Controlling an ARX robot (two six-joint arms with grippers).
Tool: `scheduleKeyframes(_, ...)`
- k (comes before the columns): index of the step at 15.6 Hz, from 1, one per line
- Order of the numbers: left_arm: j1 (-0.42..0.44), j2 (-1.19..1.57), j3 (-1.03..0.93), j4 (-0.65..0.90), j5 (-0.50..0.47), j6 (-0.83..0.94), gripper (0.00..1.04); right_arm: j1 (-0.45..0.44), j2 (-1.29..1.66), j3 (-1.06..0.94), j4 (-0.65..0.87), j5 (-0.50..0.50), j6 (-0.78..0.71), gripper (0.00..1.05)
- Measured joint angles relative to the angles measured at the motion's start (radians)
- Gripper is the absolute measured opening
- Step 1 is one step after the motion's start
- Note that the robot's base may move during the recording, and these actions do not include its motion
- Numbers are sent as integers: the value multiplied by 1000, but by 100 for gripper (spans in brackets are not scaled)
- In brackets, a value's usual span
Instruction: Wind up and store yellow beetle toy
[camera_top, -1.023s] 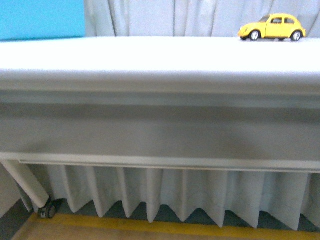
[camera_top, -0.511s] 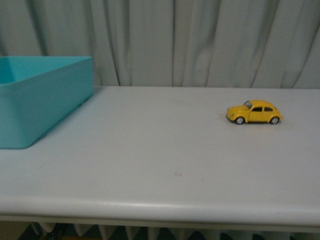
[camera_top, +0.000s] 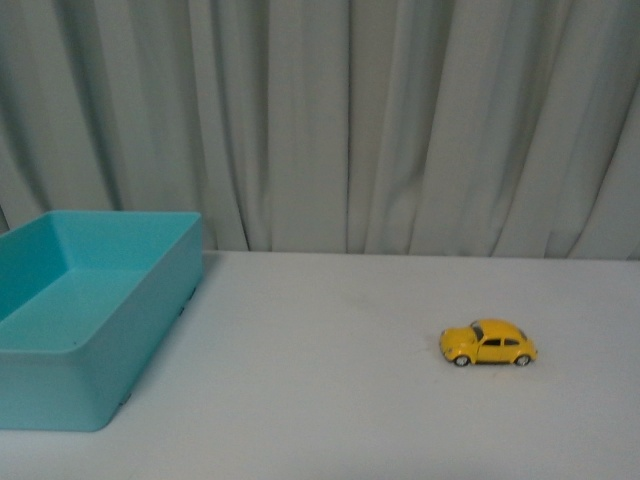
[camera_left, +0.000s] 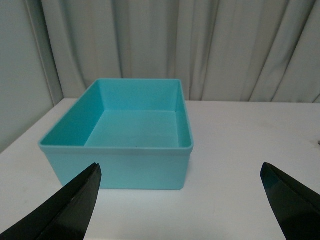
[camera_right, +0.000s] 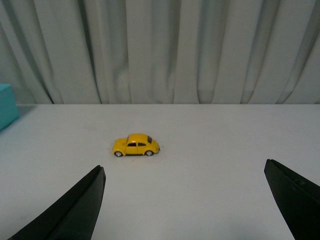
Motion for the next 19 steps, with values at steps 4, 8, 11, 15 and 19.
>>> scheduleKeyframes(4,0,0,0,3,-1,0,98,0,0,0,2,0,1,98)
scheduleKeyframes(8,0,0,0,1,-1,0,98,0,0,0,0,0,2,98)
scheduleKeyframes(11,0,0,0,1,-1,0,98,0,0,0,0,0,1,98)
scheduleKeyframes(15,0,0,0,1,-1,0,98,0,0,0,0,0,1,98)
scheduleKeyframes(19,0,0,0,1,-1,0,98,0,0,0,0,0,1,98)
